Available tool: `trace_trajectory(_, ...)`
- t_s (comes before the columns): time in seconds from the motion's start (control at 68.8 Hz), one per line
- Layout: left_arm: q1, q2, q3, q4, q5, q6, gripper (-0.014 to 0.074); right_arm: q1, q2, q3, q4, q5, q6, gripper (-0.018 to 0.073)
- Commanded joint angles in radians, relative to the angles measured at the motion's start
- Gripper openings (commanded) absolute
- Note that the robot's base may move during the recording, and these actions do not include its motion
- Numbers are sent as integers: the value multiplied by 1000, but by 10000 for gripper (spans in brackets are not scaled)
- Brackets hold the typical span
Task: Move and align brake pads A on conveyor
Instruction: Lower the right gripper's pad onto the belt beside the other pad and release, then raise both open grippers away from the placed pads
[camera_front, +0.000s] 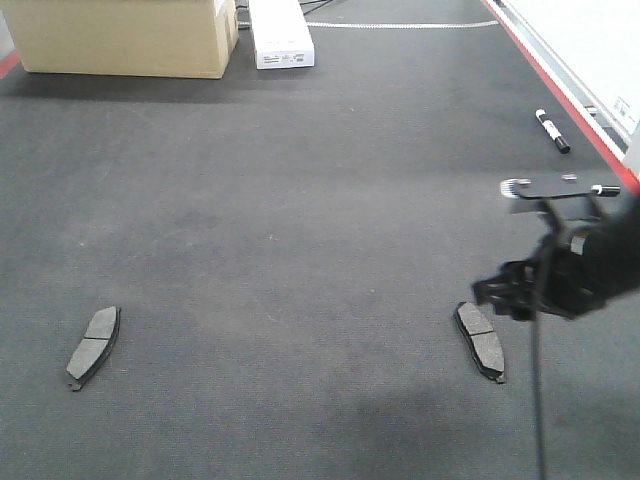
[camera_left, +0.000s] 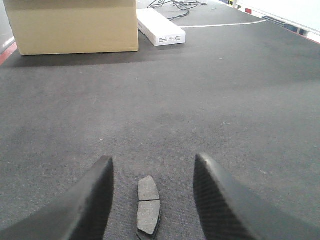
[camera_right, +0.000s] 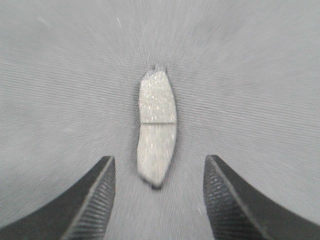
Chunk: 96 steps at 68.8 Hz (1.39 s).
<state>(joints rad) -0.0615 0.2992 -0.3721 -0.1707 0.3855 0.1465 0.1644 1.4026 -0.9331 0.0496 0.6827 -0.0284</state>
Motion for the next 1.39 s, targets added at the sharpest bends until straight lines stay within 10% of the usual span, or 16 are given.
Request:
trace_trajectory(0.0,-1,7,-27,-16,-80,-3,343,0,-148,43,-6,-97,-5,370)
trace_trajectory(0.785,-1,7,-27,-16,-80,-3,343,0,-1059,553,5,-381,-22,370)
trace_trajectory(1.38,-1,7,-27,-16,-80,-3,343,0,-1144,606,5,-429,-21,370)
